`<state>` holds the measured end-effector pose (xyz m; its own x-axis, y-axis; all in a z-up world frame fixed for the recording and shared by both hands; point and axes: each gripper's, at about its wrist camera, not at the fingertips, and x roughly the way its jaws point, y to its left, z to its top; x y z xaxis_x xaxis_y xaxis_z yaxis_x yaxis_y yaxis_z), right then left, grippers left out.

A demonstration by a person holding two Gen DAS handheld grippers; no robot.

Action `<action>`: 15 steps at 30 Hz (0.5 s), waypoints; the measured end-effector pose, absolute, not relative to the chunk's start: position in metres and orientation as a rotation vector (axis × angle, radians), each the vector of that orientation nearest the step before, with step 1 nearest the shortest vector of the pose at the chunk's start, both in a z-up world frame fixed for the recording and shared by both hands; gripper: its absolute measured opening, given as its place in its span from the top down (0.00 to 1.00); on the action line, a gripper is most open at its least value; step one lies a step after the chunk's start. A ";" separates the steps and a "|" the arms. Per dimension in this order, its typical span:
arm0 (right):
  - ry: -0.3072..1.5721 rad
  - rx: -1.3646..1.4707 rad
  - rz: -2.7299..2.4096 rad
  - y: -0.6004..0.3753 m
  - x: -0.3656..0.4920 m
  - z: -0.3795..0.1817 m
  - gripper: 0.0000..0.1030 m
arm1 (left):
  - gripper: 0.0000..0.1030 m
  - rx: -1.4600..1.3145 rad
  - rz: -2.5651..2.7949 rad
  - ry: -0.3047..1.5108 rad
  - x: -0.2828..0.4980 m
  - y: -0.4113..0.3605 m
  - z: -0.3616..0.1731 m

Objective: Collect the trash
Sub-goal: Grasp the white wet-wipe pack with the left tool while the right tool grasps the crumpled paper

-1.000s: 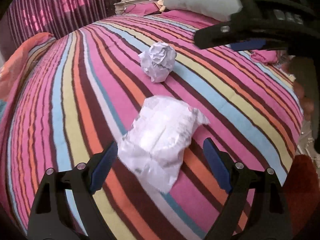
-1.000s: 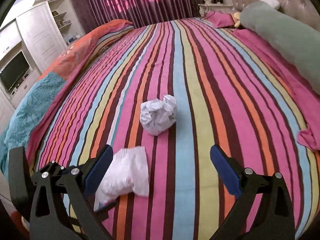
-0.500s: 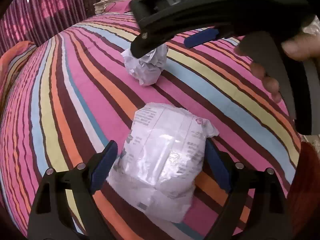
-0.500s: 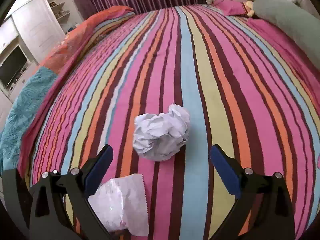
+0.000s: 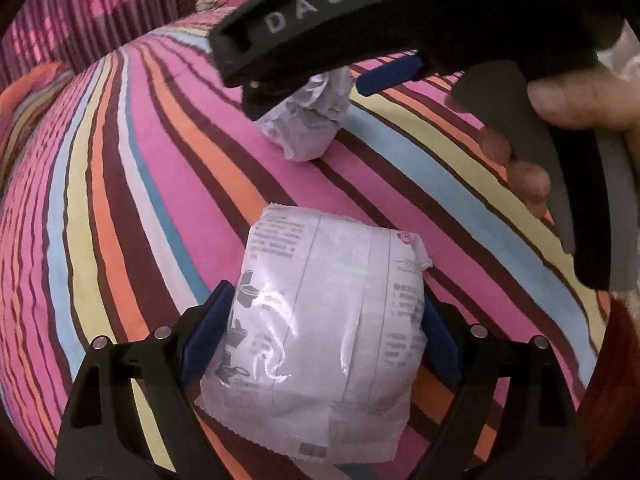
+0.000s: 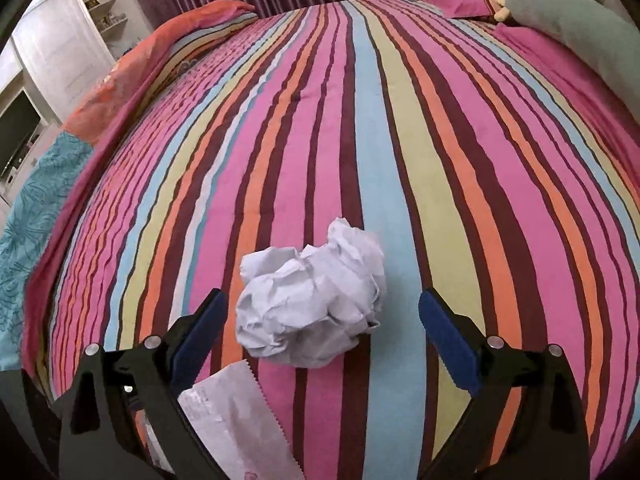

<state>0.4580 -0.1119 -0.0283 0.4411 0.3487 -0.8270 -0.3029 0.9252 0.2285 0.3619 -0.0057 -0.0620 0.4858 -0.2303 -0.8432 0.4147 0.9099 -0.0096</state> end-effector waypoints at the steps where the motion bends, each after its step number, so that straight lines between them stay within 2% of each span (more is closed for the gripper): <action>1: 1.044 0.056 0.405 -0.112 0.459 -0.030 0.21 | 0.18 0.193 -0.387 0.986 0.360 -0.005 -0.062; 3: 1.071 0.095 0.423 -0.114 0.462 -0.033 0.37 | 0.24 0.179 -0.377 0.981 0.366 -0.002 -0.063; 5: 1.088 0.107 0.427 -0.114 0.461 -0.035 0.44 | 0.27 0.161 -0.361 0.978 0.364 -0.001 -0.062; 15: 1.026 0.129 0.376 -0.133 0.436 -0.008 0.47 | 0.29 0.024 -0.302 0.993 0.353 0.015 -0.055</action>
<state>0.4356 -0.1327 -0.0081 0.4608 0.3645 -0.8092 -0.2454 0.9285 0.2785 0.3529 0.0149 -0.0550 0.5078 -0.2396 -0.8275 0.2614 0.9581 -0.1169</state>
